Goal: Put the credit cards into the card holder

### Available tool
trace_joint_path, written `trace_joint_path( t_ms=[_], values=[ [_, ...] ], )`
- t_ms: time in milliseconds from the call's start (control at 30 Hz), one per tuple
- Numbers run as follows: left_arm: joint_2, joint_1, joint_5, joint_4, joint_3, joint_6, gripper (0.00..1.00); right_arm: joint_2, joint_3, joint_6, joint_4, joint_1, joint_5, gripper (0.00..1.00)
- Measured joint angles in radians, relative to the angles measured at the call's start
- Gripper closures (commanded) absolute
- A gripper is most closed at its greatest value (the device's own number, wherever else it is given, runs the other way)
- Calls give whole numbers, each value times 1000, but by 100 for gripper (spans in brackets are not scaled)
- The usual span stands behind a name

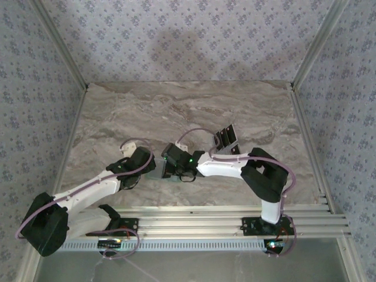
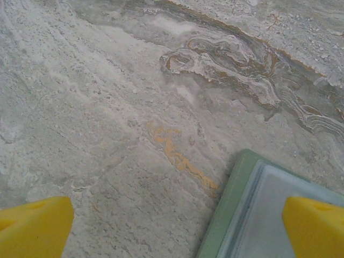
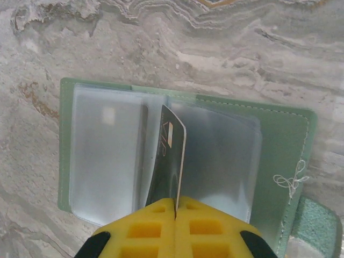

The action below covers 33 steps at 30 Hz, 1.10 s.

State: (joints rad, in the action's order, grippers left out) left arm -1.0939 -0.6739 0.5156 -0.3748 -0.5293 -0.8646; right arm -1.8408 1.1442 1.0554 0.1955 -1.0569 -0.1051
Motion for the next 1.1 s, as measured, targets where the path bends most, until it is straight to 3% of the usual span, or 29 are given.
trace_joint_path(
  t_ms=[567,1100],
  values=[
    [0,0,-28,8,0,2,0,19,-8,-270,17,179,251,100],
    [-161,-44,-127,89,-18,53,0,76,-10,-361,-10,230,409,100]
  ],
)
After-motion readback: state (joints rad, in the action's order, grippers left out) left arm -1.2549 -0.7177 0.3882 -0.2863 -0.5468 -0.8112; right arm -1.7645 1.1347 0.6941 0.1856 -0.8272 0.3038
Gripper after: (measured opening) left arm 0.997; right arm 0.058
